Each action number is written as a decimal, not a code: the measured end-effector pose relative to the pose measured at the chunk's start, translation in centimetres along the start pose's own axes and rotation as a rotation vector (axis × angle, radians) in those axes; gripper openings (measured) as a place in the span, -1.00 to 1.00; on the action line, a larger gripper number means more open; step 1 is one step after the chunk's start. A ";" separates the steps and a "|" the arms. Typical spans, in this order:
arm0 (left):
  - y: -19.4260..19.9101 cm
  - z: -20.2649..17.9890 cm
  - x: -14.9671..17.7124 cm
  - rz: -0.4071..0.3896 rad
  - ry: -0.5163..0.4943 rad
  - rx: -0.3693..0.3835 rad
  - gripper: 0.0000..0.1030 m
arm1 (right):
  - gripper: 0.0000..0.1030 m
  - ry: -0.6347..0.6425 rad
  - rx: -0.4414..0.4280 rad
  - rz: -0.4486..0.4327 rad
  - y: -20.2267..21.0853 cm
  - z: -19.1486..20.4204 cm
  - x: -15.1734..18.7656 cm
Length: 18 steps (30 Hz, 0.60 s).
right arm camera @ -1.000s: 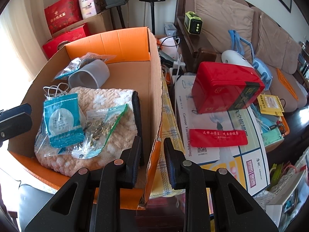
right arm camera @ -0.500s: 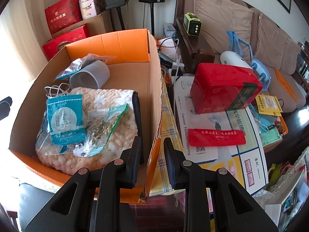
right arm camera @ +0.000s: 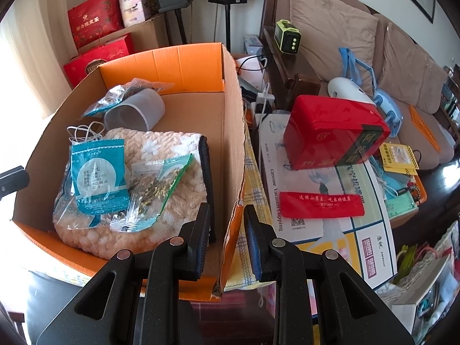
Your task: Organize objects
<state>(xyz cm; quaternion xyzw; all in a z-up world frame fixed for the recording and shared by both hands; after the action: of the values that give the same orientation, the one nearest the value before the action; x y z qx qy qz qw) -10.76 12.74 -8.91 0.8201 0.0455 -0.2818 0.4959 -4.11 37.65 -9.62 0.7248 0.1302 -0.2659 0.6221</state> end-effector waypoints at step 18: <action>-0.6 -0.1 1.8 0.021 -0.032 -0.070 -0.62 | -0.58 0.028 -0.001 -0.009 -0.8 2.0 -1.5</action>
<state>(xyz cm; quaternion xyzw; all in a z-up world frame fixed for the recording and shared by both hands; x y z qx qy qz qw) -9.45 12.74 -10.32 0.7983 0.0388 -0.2878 0.5276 -6.18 36.09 -9.66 0.7276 0.1421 -0.2585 0.6193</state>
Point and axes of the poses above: each gripper's, at about its wrist camera, not at the fingertips, and y roughly against the way its jaws point, z to its left, x to its underside, the point moved 7 cm from there along -y, roughly the way its jaws point, and after that the axes turned 6 degrees about x, right-handed, at the moved point
